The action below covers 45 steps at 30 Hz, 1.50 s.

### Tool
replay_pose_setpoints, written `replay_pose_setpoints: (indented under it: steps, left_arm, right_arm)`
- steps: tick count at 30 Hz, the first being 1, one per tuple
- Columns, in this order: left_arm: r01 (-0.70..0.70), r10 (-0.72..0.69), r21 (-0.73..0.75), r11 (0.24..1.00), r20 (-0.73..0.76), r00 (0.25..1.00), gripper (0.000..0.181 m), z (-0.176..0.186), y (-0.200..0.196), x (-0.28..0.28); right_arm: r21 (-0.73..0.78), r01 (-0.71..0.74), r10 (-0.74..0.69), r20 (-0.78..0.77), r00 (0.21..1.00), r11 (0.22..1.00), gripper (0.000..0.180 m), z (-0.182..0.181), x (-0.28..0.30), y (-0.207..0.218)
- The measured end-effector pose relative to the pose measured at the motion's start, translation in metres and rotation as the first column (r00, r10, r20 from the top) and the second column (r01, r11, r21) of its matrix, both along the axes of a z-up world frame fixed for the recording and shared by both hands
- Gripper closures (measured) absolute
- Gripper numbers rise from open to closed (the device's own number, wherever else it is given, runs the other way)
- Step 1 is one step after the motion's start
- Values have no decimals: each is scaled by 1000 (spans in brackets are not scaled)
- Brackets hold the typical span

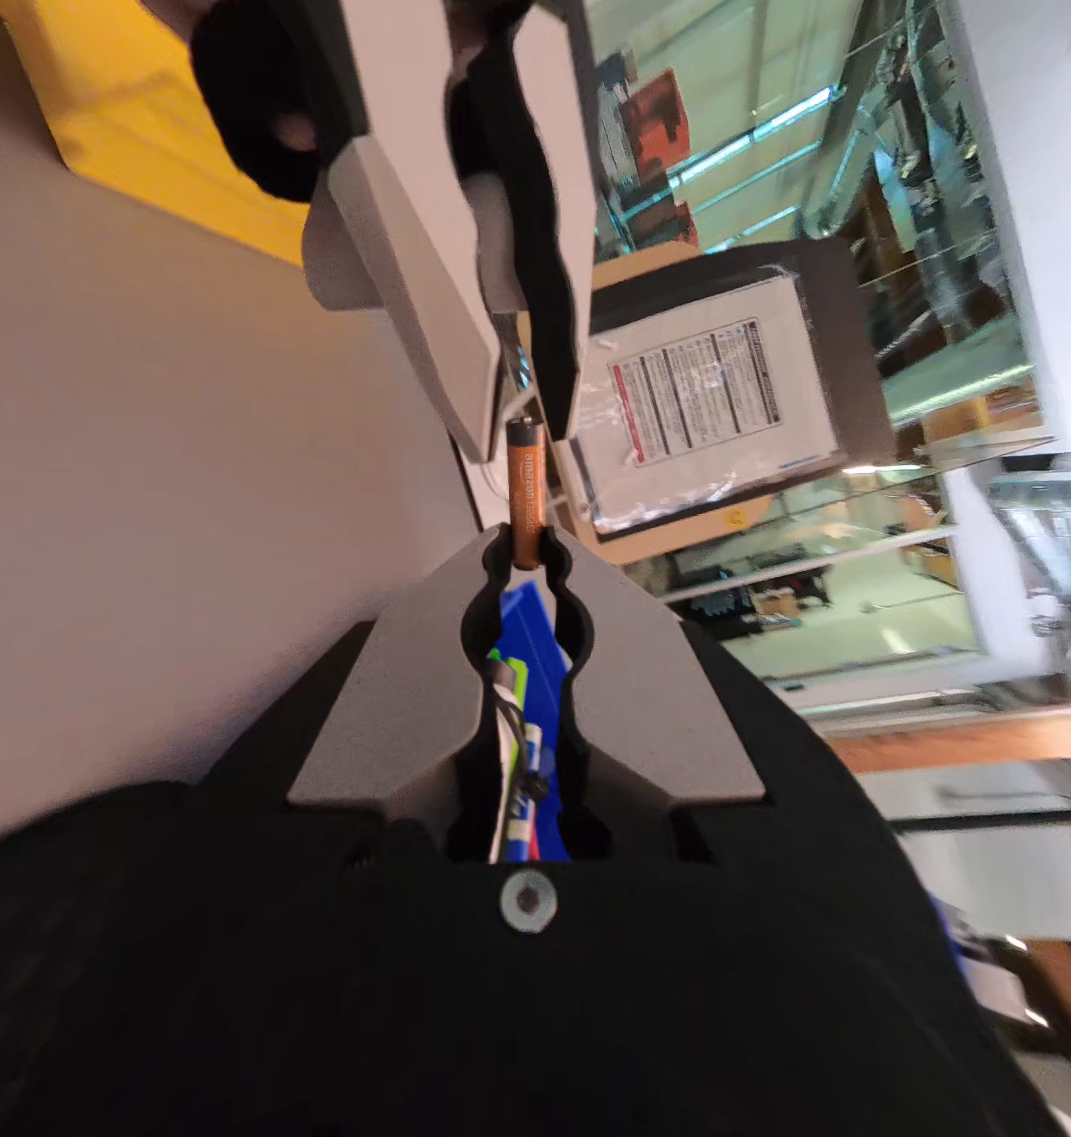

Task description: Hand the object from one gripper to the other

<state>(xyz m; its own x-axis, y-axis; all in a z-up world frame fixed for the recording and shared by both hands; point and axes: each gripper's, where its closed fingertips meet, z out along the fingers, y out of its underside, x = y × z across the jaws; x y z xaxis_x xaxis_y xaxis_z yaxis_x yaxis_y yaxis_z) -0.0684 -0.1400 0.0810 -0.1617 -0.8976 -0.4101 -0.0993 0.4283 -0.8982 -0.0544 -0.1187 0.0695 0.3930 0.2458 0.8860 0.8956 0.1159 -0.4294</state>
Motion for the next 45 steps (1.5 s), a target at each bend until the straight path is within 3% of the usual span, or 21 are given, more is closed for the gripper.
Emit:
replay_pose_setpoints:
  steps: [3, 12, 15, 17, 19, 22, 24, 25, 31, 38, 42, 45]
  left_arm:
    - [-22, 23, 70, 997, -12, 1000, 154, -6, -1, 4]
    - [-46, 50, 133, 990, -34, 998, 172, -15, 2, 8]
    - [-114, 105, 123, 986, 76, 992, 173, 2, 12, 7]
    - [-197, 169, 171, 965, 166, 972, 173, 14, 25, 2]
    - [-321, 248, 288, 902, 261, 933, 173, 23, 39, -4]
    - [-458, 291, 460, 761, 390, 874, 173, 31, 44, -10]
    - [-487, 279, 529, 695, 426, 861, 173, 30, 38, -8]
    - [-493, 277, 550, 675, 430, 859, 173, 28, 36, -6]
    - [-513, 275, 623, 590, 442, 854, 173, 23, 30, -2]
    - [-530, 265, 676, 512, 463, 846, 173, 22, 28, -3]
    - [-517, 256, 674, 528, 454, 853, 171, 20, 25, -2]
    - [-465, 221, 649, 602, 424, 878, 150, 18, 16, 1]
  right_arm:
    - [3, 66, -66, 88, 994, 998, 170, -7, 3, 2]
    - [36, 85, -89, 124, 988, 996, 170, -5, -1, 5]
    - [122, 65, -70, 40, 997, 990, 157, 10, -2, 5]
    - [126, 64, -47, -133, 990, 990, 145, 19, 1, 2]
    - [87, -2, 36, -398, 917, 996, 137, 27, -1, -3]
    - [14, -168, 120, -756, 643, 986, 122, 40, -8, -8]
    - [-7, -226, 114, -847, 519, 974, 118, 46, -12, -5]
    - [-4, -228, 115, -853, 509, 974, 117, 48, -14, -2]
    - [-41, -130, 54, -757, 652, 991, 122, 42, -24, 13]
    - [-78, -115, 19, -744, 668, 990, 132, 37, -30, 19]
    - [-81, -127, 25, -746, 666, 989, 136, 35, -28, 17]
    - [-70, -130, 34, -746, 665, 989, 136, 34, -21, 13]
